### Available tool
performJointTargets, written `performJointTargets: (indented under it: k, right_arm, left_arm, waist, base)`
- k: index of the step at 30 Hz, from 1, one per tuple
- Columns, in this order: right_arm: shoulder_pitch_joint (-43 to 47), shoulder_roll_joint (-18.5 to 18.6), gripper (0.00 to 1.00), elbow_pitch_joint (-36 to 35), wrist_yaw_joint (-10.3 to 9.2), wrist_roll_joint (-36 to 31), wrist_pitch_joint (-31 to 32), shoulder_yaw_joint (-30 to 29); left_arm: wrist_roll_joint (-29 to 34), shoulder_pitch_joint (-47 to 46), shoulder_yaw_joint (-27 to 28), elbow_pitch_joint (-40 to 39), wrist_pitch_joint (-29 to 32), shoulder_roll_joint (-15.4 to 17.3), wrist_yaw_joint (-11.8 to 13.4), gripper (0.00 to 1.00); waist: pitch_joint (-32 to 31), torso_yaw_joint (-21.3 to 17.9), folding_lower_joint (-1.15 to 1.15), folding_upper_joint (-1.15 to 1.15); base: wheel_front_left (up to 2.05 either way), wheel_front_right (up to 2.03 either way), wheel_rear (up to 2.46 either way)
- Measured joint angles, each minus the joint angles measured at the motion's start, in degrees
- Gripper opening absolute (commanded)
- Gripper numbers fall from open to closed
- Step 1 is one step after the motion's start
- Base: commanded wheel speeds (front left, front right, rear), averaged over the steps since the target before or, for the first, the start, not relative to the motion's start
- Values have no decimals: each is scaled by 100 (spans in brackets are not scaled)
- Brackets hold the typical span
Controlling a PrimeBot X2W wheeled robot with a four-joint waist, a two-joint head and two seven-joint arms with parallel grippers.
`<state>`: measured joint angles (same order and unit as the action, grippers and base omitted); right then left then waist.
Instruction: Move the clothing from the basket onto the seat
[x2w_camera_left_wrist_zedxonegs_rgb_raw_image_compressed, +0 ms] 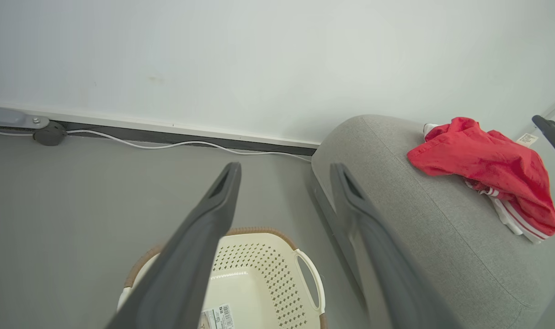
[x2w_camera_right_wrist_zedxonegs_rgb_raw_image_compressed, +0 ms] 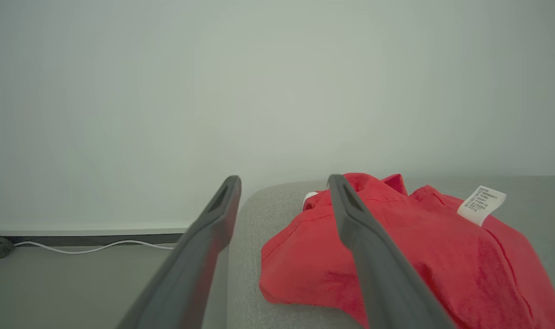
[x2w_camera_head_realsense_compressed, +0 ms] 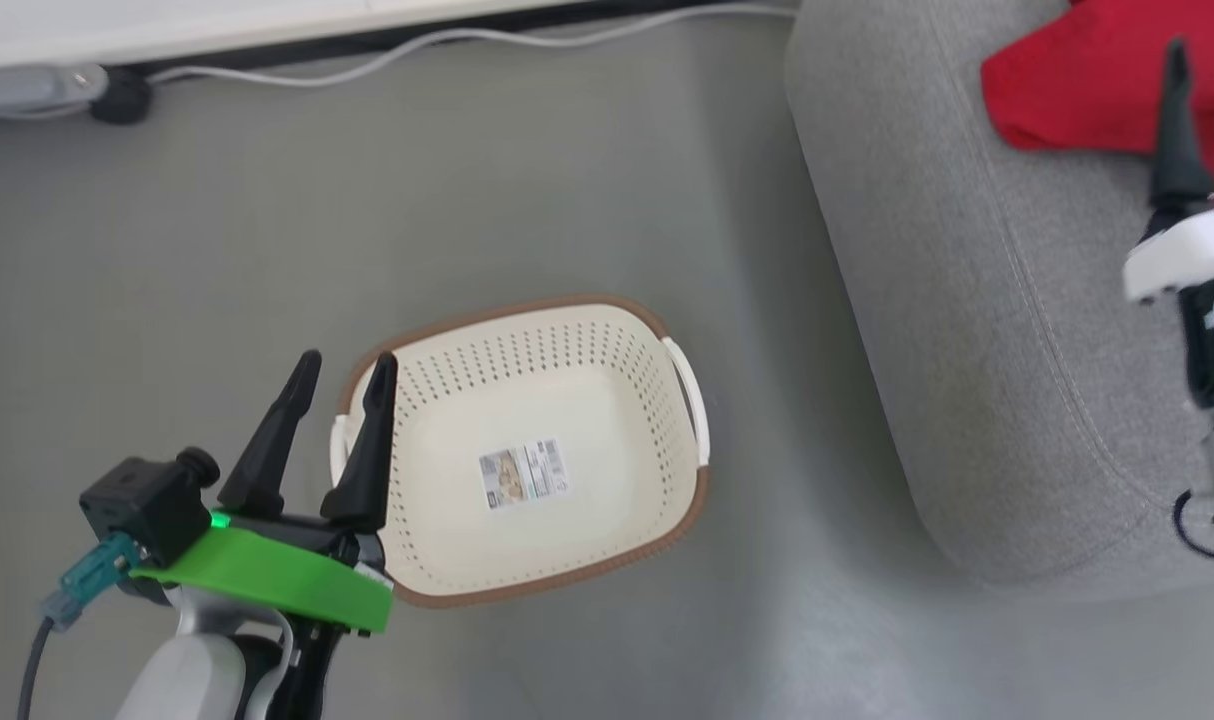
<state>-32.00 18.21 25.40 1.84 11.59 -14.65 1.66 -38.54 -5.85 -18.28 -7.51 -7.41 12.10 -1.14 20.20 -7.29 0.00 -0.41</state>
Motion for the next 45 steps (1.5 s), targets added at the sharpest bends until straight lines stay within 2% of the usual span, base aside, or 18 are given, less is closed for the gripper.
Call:
performJointTargets:
  k: [9, 15, 21, 32, 45]
  right_arm:
    - [832, -541, 100, -335, 216, 0, 0, 505]
    - [1555, -949, 100, -447, 218, 141, 0, 705]
    - [2025, -1225, 100, -560, 194, 183, 1, 869]
    - [2509, -1291, 100, -764, -87, 52, 1, 1025]
    - [2718, -1357, 100, -1050, -218, -57, 1, 1199]
  left_arm:
    - [-54, 412, 47, 253, -172, -21, -40, 100]
    - [-54, 589, 52, 352, -208, -18, -40, 100]
    - [5, 830, 152, 497, -223, 151, -33, 100]
    - [51, 1116, 364, 646, -330, 267, 166, 100]
    - [127, 1183, 444, 577, -396, 341, 218, 100]
  waist:
    - [-738, 340, 0, 0]
    - [-1156, 657, 0, 0]
    - [-1504, 993, 0, 0]
    - [-1908, 1370, 0, 0]
    - [-1875, 1156, 0, 0]
  base:
    - [0, 0, 0]
    - [0, 0, 0]
    - [0, 0, 0]
    - [0, 0, 0]
    - [0, 0, 0]
